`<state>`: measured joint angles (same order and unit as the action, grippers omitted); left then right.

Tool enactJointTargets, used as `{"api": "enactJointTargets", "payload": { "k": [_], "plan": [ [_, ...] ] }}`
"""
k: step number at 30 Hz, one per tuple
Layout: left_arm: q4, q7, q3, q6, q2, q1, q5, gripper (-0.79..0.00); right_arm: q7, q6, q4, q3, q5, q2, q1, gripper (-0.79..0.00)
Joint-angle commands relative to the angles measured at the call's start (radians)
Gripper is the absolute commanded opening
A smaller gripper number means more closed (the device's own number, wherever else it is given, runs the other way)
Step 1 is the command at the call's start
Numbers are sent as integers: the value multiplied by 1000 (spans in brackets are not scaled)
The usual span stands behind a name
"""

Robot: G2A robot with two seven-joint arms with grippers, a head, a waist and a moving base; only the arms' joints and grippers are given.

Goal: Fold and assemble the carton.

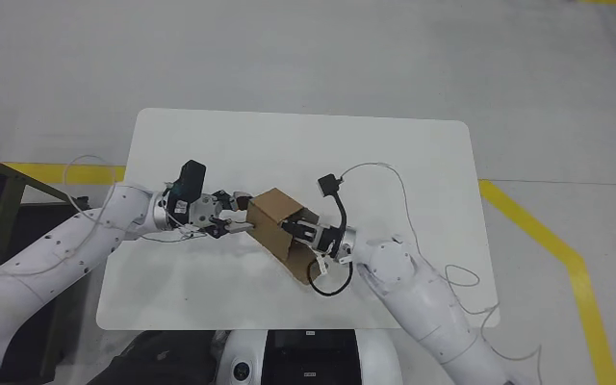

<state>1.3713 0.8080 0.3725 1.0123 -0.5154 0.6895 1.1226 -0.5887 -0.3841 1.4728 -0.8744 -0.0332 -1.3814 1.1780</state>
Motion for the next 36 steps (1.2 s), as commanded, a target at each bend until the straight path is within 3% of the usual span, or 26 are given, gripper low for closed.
{"api": "enactJointTargets", "payload": {
  "k": [1, 3, 10, 15, 20, 26, 36],
  "plan": [
    [-7, 0, -7, 0, 1, 0, 10, -406, 14, 7, -6, -1, 56, 2, -2, -785],
    [-19, 0, -12, 0, 1, 1, 15, -397, 26, 17, -18, 7, 99, 2, -3, -785],
    [-67, 0, -2, 0, 4, 9, -17, -256, 45, 19, -43, 20, 163, 2, -6, -785],
    [-85, 0, 19, 0, 17, 21, -39, 0, 20, -30, -52, 22, 183, 6, 1, -785],
    [-76, 0, -4, 0, 29, 16, -18, 0, -22, -150, -55, 27, 165, 11, 3, -785],
    [-43, 0, -87, 0, 55, -17, -28, 0, -56, -245, -33, 21, 180, 19, -3, -785],
    [-43, 0, -87, 0, 55, -17, -28, 0, -56, -245, -33, 21, 180, 19, -3, -785]
  ]
}}
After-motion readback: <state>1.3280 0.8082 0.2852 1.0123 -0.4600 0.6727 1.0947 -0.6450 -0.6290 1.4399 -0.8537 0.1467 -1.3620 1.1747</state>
